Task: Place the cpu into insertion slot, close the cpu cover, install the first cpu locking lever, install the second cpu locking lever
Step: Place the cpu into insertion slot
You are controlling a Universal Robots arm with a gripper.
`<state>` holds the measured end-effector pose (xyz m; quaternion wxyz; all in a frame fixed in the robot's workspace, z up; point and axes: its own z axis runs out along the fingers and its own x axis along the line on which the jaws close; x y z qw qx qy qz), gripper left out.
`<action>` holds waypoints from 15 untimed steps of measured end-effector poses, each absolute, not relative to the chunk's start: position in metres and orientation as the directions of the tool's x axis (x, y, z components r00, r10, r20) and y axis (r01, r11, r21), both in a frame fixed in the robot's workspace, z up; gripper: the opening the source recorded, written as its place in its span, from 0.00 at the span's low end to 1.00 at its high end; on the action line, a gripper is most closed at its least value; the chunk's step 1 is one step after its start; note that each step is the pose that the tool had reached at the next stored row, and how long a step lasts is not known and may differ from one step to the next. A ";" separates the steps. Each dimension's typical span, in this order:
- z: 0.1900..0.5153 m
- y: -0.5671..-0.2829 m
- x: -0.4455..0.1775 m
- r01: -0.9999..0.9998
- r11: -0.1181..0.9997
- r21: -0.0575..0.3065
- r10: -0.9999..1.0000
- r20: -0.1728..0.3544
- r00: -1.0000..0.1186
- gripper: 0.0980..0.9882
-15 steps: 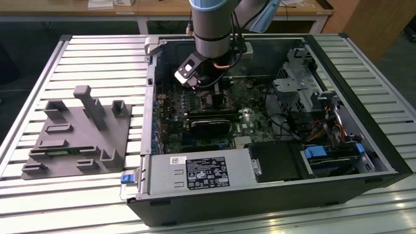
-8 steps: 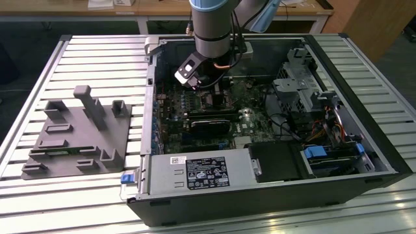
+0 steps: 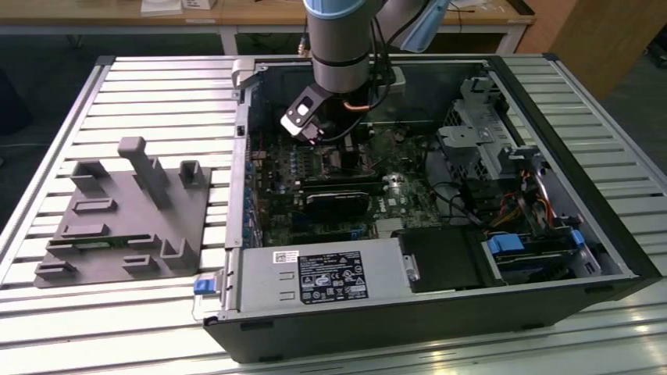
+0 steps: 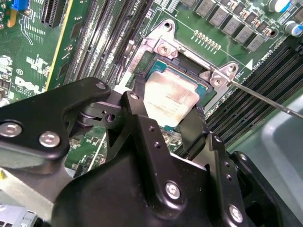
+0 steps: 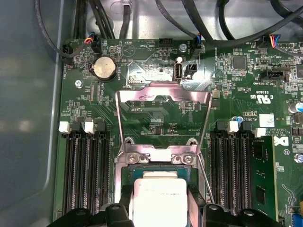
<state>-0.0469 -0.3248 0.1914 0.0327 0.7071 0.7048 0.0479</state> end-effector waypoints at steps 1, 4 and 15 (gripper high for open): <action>0.191 -0.325 -0.047 0.994 -0.004 0.114 1.000 0.022 0.002 0.50; 0.191 -0.325 -0.047 0.993 -0.004 0.114 1.000 0.022 0.002 0.50; 0.192 -0.325 -0.047 0.993 -0.004 0.114 1.000 0.022 0.002 0.58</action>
